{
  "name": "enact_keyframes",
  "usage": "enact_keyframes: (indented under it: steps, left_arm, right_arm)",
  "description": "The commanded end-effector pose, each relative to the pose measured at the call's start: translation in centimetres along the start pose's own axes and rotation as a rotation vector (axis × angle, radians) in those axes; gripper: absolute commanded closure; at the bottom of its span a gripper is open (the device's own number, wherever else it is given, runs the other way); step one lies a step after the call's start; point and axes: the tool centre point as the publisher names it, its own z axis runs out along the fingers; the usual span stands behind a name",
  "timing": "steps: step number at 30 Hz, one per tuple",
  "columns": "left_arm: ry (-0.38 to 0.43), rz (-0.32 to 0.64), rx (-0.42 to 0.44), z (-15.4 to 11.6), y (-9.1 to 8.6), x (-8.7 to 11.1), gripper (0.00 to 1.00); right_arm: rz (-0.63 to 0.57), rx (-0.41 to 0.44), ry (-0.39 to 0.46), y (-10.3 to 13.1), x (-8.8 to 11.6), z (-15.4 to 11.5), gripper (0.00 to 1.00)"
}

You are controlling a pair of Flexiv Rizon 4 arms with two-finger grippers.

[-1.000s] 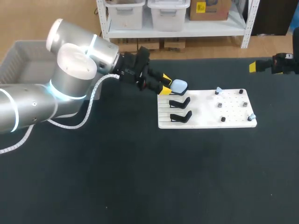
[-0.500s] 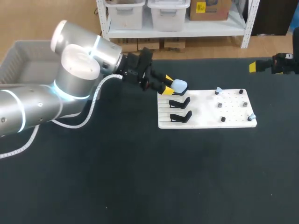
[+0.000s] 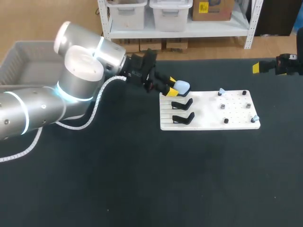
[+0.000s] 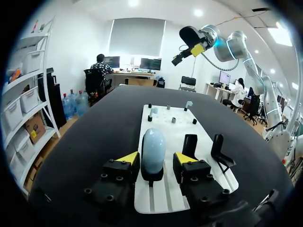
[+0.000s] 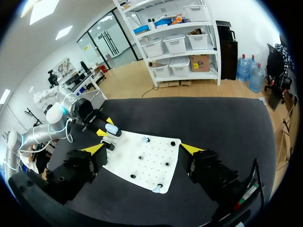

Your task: Pick up each earbud case from the left stands, insert the matching earbuds, close the lid, and place the case in the box.

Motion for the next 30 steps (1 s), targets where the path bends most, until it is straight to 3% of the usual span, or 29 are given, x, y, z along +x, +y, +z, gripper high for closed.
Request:
enact_keyframes:
  steps: [1, 5, 6, 17, 30]
  left_arm:
    - [0.002, 0.003, 0.006, 0.2, 0.3, 0.0, 0.71]
    - [0.002, 0.007, 0.005, 0.2, 0.3, -0.1, 0.86]
    - [0.003, 0.009, 0.005, 0.2, 0.3, -0.2, 1.00]
    - [-0.005, 0.031, -0.033, -1.8, -0.9, -0.8, 1.00]
    - [-0.138, 0.054, -0.095, -8.5, -3.2, -7.2, 1.00]
  right_arm:
    - [0.000, 0.000, 0.000, 0.0, 0.0, 0.0, 0.00]
    - [0.000, 0.000, 0.000, 0.0, 0.0, 0.0, 0.00]
    - [0.000, 0.000, 0.000, 0.0, 0.0, 0.0, 0.00]
    - [0.000, 0.000, 0.000, 0.0, 0.0, 0.0, 0.00]
    - [0.000, 0.000, 0.000, 0.0, 0.0, 0.0, 0.00]
